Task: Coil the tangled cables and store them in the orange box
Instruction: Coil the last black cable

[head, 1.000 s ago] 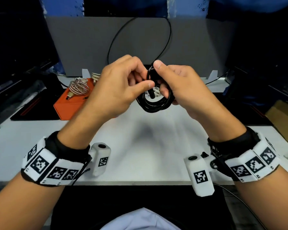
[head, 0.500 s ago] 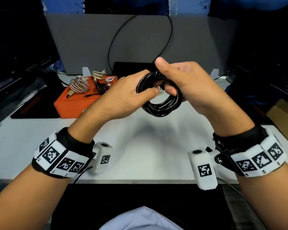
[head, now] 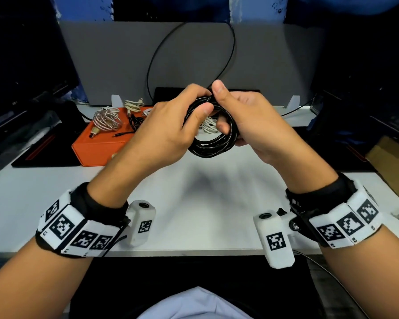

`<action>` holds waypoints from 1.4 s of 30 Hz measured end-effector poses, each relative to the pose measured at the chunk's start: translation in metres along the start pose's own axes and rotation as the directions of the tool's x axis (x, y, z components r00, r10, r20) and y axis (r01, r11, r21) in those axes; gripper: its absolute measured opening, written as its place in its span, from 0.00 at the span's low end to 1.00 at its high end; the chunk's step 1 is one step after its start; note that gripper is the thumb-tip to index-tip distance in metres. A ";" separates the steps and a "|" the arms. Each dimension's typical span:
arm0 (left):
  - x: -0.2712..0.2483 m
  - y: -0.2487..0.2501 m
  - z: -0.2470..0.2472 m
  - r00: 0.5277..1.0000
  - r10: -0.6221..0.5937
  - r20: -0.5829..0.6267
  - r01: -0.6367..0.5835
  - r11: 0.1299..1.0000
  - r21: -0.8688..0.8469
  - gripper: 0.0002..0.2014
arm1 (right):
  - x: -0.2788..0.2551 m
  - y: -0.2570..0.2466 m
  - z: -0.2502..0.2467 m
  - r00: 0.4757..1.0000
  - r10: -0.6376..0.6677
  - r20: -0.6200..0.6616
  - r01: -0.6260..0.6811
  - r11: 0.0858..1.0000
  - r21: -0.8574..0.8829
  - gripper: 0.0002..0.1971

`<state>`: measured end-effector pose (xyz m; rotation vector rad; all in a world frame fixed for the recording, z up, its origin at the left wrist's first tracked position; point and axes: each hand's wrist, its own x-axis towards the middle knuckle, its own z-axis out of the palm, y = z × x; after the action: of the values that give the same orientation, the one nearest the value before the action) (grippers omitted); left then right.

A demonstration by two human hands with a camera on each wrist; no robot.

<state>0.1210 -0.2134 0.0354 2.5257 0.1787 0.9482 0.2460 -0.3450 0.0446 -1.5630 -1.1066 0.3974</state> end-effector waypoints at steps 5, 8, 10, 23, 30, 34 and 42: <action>0.006 -0.008 -0.019 0.998 0.004 0.060 0.003 0.992 -0.129 0.09 | 0.004 -0.002 -0.020 0.980 -0.185 0.075 0.197 0.958 -0.207 0.16; 0.006 -0.007 -0.027 0.995 -0.007 0.095 0.029 0.973 -0.230 0.09 | 0.001 -0.003 -0.032 0.947 -0.263 0.187 0.319 0.846 -0.428 0.20; 0.005 -0.006 -0.029 0.993 -0.023 0.117 0.056 0.956 -0.288 0.11 | 0.002 -0.004 -0.037 0.920 -0.356 0.166 0.383 0.723 -0.575 0.18; -0.001 0.013 -0.036 0.997 0.070 0.043 -0.047 0.921 -0.387 0.09 | 0.008 0.005 -0.010 0.793 -0.578 -0.190 0.459 0.774 -0.436 0.09; -0.002 0.009 -0.024 0.996 0.089 -0.029 -0.093 0.983 -0.161 0.07 | 0.008 0.008 0.015 0.992 -0.055 -0.115 0.102 0.880 0.464 0.08; 0.001 0.003 -0.023 0.995 0.071 -0.068 -0.082 0.982 -0.171 0.06 | 0.009 0.007 0.014 0.998 0.022 0.067 -0.059 0.772 0.633 0.13; 0.002 0.005 -0.016 0.977 0.025 -0.210 -0.033 0.999 -0.036 0.11 | 0.001 -0.004 0.004 0.946 0.105 0.307 -0.295 0.676 0.676 0.28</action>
<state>0.1114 -0.2121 0.0498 2.3953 0.1849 1.2182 0.2419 -0.3425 0.0477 -0.9308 -0.7965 1.0684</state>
